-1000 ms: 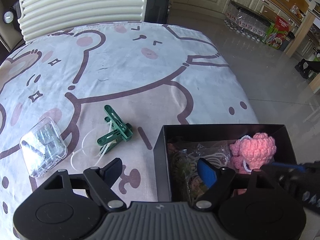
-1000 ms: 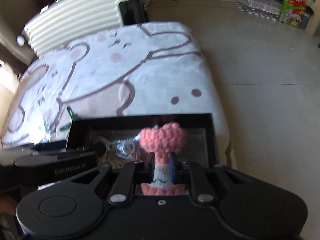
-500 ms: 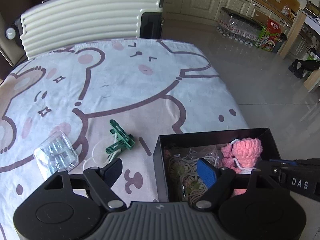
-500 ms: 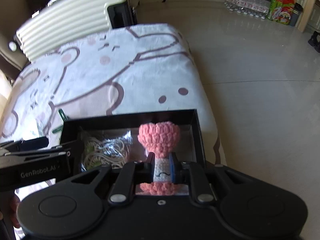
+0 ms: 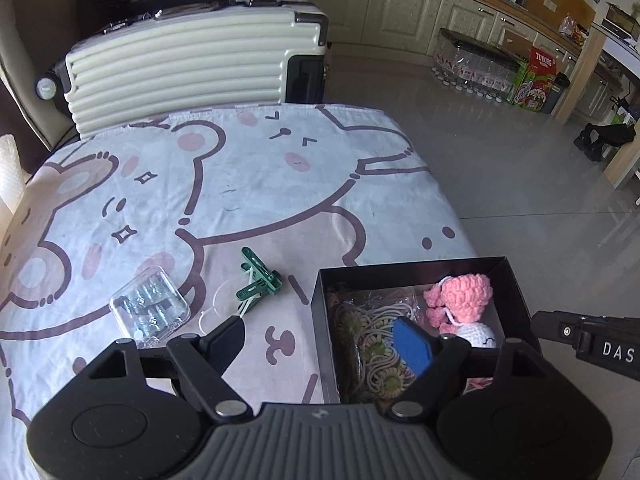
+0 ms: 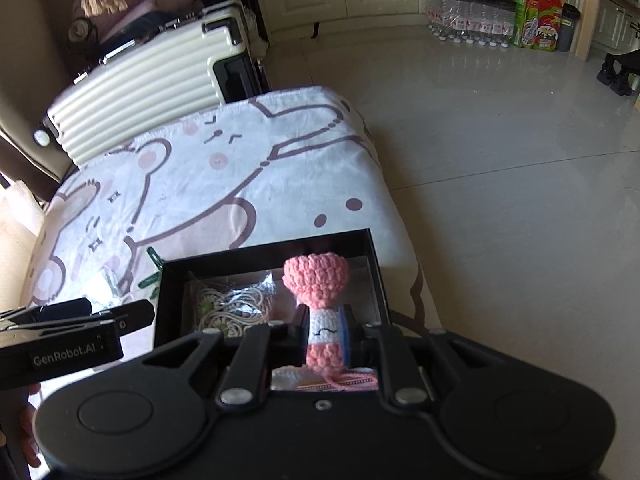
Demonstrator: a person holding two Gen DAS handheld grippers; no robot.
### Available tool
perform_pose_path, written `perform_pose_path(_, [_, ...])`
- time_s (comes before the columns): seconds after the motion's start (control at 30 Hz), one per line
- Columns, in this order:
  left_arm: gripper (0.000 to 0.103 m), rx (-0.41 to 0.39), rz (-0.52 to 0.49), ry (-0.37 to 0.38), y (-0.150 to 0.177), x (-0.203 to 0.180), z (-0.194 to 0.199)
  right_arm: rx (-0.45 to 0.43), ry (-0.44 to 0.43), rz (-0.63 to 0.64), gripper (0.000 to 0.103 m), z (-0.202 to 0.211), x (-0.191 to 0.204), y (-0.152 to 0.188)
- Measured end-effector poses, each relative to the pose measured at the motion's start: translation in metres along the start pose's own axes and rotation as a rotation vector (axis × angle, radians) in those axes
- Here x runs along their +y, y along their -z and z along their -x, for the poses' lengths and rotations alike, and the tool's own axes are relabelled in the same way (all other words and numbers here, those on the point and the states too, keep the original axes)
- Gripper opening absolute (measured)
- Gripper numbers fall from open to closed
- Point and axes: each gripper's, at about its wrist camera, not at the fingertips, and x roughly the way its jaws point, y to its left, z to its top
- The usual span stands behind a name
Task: Organize objects
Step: 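Lower the pink doll into the black box and open the right gripper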
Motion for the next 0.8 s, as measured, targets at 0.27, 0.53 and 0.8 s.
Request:
perform_pose_path(0.27, [0.082,-0.042,-0.016,0.004,0.002,-0.003,0.032,-0.070,0.020,-0.029,0.021,0.030,0.006,0.002])
perform_pose_path(0.53, [0.082,-0.057,-0.012,0.006,0.010,-0.003,0.049,-0.098,0.046,-0.032,0.023,0.048,0.010,0.012])
perform_pose_path(0.8, [0.082,-0.080,-0.031,-0.008,0.018,-0.001,0.062,-0.127,0.100,-0.050,0.028,0.063,0.007,0.022])
